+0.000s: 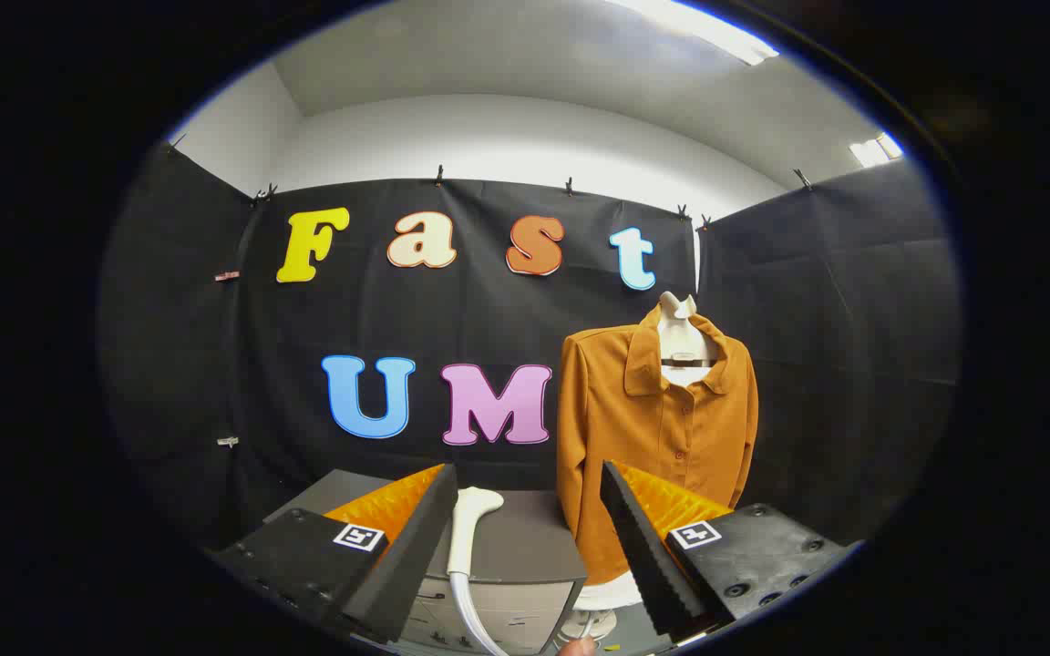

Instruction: Iron the clothes twice with a garment steamer, once on the left side and once on the right side.

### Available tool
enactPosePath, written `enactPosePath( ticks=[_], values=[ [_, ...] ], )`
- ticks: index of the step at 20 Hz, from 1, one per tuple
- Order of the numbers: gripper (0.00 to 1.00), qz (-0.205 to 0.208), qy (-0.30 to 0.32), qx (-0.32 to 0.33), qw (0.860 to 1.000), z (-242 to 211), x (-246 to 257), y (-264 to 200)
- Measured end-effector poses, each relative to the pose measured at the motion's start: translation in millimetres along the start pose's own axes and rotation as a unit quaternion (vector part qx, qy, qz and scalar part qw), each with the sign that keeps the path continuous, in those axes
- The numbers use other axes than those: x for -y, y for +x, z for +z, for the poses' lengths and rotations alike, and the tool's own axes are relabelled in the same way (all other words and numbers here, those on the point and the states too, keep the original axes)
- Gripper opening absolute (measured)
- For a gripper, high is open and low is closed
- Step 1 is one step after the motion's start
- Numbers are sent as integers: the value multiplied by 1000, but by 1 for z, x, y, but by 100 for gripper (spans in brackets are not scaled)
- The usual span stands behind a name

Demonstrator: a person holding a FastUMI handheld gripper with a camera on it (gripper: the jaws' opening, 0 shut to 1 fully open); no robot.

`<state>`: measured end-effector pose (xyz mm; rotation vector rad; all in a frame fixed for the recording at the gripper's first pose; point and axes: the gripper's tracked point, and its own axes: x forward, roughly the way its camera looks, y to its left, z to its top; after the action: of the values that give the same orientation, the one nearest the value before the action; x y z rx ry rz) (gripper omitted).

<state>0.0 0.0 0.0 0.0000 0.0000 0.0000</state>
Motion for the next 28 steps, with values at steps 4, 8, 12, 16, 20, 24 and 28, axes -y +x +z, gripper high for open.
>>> enactPosePath(
  ticks=[4,8,12,16,20,24,28],
  values=[
    [98,2,-15,0,1000,-5,-3,-2],
    [98,12,-17,-3,1000,-8,-10,-3],
    [98,16,-17,-3,1000,-9,-12,-2],
    [98,12,-11,-7,1000,-12,-10,0],
    [98,17,0,-14,1000,-20,-13,2],
    [98,30,8,-47,998,-45,-24,11],
    [98,39,1,-91,995,-77,-37,27]
  ],
)
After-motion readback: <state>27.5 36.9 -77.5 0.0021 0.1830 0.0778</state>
